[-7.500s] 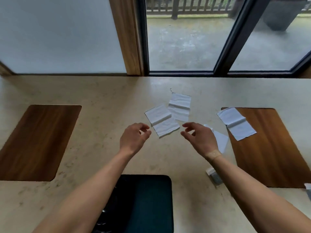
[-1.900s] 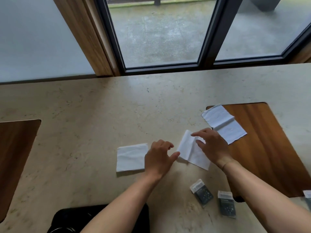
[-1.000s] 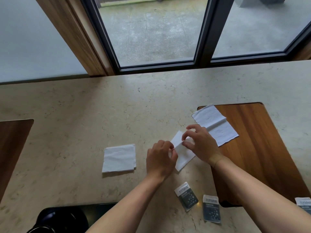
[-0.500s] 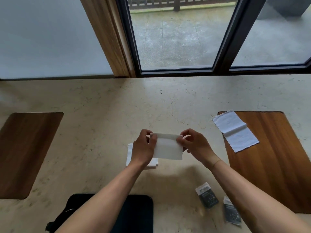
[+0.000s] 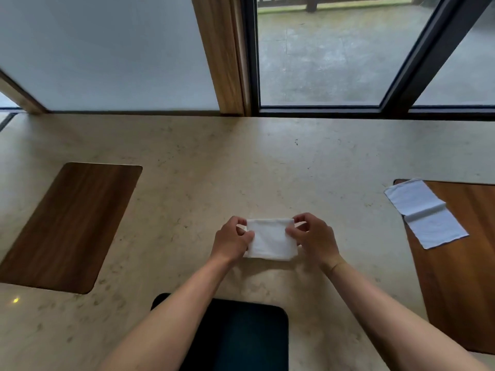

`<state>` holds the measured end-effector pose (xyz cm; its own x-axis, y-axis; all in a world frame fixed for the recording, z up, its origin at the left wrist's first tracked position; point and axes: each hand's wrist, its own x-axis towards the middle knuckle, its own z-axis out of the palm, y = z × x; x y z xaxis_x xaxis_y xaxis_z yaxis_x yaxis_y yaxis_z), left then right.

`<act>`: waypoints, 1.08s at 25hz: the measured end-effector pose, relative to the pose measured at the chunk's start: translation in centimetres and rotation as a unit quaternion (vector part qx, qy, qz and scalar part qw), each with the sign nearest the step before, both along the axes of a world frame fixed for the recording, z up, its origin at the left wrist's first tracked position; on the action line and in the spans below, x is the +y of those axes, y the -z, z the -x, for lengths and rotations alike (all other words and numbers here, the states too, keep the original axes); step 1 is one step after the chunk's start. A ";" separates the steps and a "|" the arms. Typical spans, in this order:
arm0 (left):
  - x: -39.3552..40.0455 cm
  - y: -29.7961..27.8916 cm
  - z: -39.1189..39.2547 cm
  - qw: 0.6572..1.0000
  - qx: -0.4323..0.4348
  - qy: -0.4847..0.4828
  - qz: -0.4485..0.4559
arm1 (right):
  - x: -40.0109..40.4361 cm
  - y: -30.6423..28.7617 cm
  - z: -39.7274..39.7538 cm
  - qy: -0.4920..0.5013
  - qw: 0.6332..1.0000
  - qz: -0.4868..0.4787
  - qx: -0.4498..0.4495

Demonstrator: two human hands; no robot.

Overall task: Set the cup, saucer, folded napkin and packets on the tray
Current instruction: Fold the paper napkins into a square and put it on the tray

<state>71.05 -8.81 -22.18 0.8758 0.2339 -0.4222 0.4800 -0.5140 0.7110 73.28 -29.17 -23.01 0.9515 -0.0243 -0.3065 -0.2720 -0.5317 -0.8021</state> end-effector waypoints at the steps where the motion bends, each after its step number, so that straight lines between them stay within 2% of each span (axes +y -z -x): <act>1: 0.3 0.3 0.1 1.000 0.006 0.003 -0.011 | 0.5 0.4 0.1 -0.011 1.000 0.029 -0.005; 11: 1.1 1.5 -0.7 0.988 0.007 0.076 -0.133 | 2.2 1.9 0.5 -0.042 0.984 0.163 -0.055; 20: 1.8 1.7 -1.2 0.985 -0.027 0.107 -0.136 | 2.4 2.2 0.8 -0.017 0.983 0.175 -0.053; 27: 1.0 0.1 -2.9 0.980 -0.080 0.109 -0.144 | -1.5 -0.3 0.9 0.073 0.977 0.193 -0.052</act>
